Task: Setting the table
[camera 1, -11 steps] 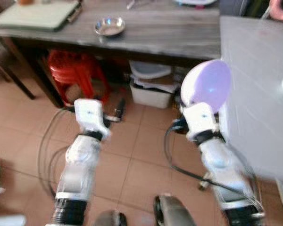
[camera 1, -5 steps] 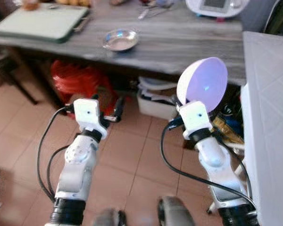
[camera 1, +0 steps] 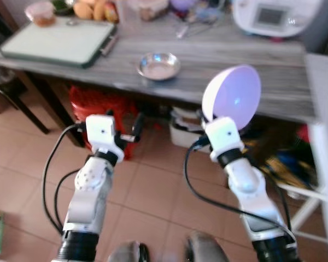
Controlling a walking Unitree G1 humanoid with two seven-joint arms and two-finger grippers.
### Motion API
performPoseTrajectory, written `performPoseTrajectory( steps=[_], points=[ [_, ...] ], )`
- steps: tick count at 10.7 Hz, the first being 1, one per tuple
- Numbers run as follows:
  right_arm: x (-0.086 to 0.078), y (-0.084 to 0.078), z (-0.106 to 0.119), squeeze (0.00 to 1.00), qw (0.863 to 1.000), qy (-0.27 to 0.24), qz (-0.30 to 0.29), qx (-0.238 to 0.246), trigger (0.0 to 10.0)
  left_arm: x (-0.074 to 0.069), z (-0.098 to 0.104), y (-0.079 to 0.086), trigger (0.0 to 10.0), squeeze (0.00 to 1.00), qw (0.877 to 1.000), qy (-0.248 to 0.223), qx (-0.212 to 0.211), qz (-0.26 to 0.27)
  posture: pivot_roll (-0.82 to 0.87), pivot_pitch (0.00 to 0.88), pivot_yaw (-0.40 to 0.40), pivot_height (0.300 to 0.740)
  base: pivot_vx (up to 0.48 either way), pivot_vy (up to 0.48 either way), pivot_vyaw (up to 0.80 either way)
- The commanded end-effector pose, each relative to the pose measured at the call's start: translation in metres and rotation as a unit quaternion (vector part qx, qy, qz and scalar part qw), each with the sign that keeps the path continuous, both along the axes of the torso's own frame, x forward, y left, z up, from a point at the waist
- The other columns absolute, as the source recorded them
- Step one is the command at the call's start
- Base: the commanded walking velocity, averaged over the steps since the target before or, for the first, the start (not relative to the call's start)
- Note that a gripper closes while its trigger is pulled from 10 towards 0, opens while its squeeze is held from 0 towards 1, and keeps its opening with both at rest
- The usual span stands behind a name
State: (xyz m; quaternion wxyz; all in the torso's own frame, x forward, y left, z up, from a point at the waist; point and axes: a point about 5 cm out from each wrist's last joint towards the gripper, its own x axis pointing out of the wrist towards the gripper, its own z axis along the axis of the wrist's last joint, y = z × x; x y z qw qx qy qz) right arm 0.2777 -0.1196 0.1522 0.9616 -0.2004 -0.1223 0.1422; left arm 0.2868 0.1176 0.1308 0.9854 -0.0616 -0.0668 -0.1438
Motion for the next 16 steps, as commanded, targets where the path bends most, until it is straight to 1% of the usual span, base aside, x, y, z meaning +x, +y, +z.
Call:
performPoseTrajectory(
  steps=[1, 2, 9, 10, 12, 13, 15, 16],
  points=[
    [0.000, -0.005, 0.004, 0.00, 1.000, -0.010, -0.007, -0.003, 10.0, -0.001, 0.003, -0.006, 10.0, 0.00, 1.000, -0.010, 0.006, -0.010, -0.10, 0.137, 0.046, 0.740, 0.398, 0.266, 0.00],
    [0.002, -0.004, 0.005, 0.00, 1.000, -0.014, -0.007, -0.005, 10.0, -0.002, 0.004, -0.006, 10.0, 0.00, 1.000, -0.015, 0.012, -0.012, -0.10, 0.137, 0.046, 0.740, 0.472, 0.000, 0.00],
    [0.007, 0.001, 0.007, 0.00, 1.000, -0.020, -0.006, -0.005, 10.0, -0.005, 0.003, -0.008, 10.0, 0.00, 1.000, -0.016, 0.001, -0.013, -0.09, 0.139, 0.045, 0.740, 0.472, 0.000, 0.00],
    [0.007, 0.002, 0.007, 0.00, 1.000, -0.021, -0.005, -0.006, 10.0, -0.005, 0.003, -0.006, 10.0, 0.00, 1.000, -0.014, 0.000, -0.007, -0.09, 0.141, 0.045, 0.740, 0.352, 0.000, 0.00],
    [0.008, 0.004, 0.008, 0.00, 1.000, -0.024, 0.006, -0.015, 10.0, -0.007, 0.005, 0.002, 10.0, 0.00, 1.000, -0.019, -0.003, 0.013, -0.09, 0.146, 0.042, 0.740, 0.000, 0.000, 0.00],
    [0.011, 0.005, 0.012, 0.00, 0.997, -0.039, 0.035, -0.057, 10.0, -0.011, 0.004, 0.007, 10.0, 0.00, 1.000, -0.016, 0.000, 0.026, -0.08, 0.152, 0.039, 0.740, 0.000, 0.000, 0.00],
    [0.025, -0.002, 0.019, 0.00, 0.996, -0.030, 0.055, -0.068, 10.0, -0.018, -0.003, 0.012, 10.0, 0.00, 0.999, -0.006, 0.008, 0.032, -0.07, 0.165, 0.030, 0.740, 0.000, 0.000, 0.00],
    [0.036, -0.002, 0.027, 0.00, 0.993, -0.031, 0.084, -0.078, 10.0, -0.020, -0.007, 0.013, 10.0, 0.00, 0.999, 0.007, 0.010, 0.031, -0.06, 0.173, 0.021, 0.740, 0.000, 0.000, 0.00]
  ],
)
